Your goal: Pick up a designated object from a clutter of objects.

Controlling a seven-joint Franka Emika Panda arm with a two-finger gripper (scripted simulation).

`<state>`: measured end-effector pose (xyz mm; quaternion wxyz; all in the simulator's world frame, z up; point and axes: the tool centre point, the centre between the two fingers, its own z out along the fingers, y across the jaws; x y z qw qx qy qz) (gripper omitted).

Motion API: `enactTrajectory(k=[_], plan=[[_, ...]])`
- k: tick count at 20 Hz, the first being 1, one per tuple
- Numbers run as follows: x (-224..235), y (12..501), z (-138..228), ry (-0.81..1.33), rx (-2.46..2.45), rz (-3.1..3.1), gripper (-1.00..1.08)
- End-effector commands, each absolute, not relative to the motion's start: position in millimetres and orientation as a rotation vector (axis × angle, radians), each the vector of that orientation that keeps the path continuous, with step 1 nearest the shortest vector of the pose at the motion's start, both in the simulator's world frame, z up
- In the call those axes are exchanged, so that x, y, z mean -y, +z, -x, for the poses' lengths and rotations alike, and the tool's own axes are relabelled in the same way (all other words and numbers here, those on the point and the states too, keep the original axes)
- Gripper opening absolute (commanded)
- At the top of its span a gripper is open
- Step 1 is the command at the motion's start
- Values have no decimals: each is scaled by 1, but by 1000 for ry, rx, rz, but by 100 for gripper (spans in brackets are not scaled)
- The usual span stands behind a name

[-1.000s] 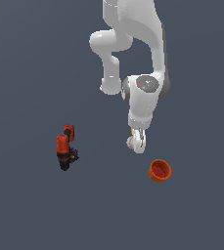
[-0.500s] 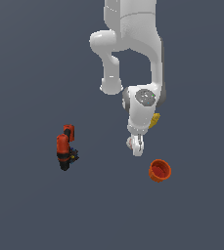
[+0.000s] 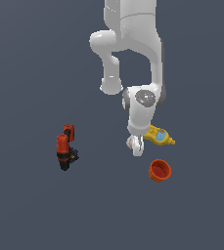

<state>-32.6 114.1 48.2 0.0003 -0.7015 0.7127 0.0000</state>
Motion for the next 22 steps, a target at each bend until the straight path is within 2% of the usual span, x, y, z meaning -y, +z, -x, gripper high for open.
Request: enactTrajectory(k=[1, 12, 22], plan=[[-114, 48, 33, 1, -2239, 2204, -100], [-105, 67, 34, 2, -2240, 2202, -100], [-77, 129, 37, 5, -2242, 2201, -100]])
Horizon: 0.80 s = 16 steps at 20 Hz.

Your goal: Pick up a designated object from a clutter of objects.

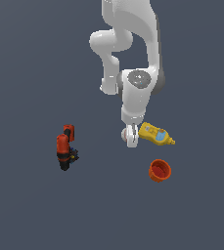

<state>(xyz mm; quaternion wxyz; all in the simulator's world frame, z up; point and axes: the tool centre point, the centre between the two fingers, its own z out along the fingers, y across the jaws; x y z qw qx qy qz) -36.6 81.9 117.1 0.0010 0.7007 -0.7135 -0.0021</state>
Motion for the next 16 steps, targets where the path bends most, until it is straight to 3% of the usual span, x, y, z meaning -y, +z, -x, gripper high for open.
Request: enactTrajectory(k=[1, 16], plan=[[-73, 138, 37, -5, 2242, -2200, -100], [-7, 279, 40, 3, 2244, -2193, -100]])
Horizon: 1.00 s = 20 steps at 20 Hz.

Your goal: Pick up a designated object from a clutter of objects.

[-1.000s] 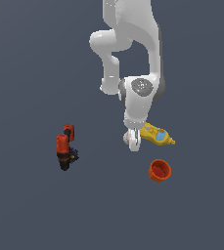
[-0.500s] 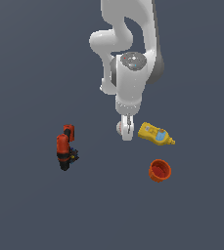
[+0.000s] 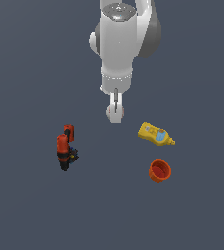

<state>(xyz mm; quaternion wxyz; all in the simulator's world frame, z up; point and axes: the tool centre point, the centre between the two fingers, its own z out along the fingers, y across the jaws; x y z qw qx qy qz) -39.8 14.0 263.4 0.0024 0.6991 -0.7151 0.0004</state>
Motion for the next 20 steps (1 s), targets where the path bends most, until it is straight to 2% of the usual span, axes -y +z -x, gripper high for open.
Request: enactTrajectory(k=[1, 11, 20], plan=[[-3, 289, 40, 4, 2244, -2193, -100], [34, 379, 41, 2, 2243, -2197, -100], [53, 427, 39, 0, 2240, -2203, -100]])
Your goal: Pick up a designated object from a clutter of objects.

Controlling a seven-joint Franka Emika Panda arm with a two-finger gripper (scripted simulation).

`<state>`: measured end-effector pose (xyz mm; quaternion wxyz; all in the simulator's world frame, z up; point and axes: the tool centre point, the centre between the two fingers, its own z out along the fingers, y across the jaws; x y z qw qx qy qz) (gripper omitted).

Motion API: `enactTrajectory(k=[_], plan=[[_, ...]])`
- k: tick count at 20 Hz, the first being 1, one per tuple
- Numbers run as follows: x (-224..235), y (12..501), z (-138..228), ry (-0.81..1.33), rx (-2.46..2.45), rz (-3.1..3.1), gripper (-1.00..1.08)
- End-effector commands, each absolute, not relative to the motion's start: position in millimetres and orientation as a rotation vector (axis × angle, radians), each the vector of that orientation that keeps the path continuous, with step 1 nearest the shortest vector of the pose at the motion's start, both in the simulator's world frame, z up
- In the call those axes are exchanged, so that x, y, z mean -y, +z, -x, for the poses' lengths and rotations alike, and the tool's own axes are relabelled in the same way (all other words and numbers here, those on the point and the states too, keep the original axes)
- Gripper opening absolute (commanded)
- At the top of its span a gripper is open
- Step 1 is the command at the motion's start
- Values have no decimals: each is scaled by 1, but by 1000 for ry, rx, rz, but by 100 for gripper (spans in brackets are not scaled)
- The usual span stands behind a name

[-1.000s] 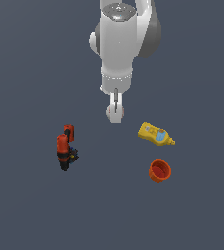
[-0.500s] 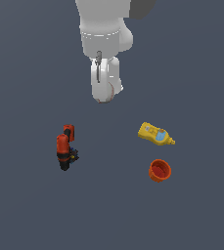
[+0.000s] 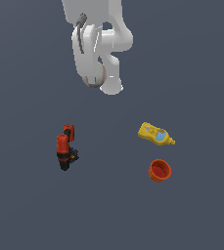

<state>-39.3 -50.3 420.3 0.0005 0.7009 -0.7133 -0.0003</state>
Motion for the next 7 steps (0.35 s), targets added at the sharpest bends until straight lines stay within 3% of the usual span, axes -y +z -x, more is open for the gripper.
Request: enactTrajectory(k=[1, 7], plan=[[53, 430, 39, 0, 2239, -2204, -100], [56, 437, 37, 0, 2239, -2204, -100]])
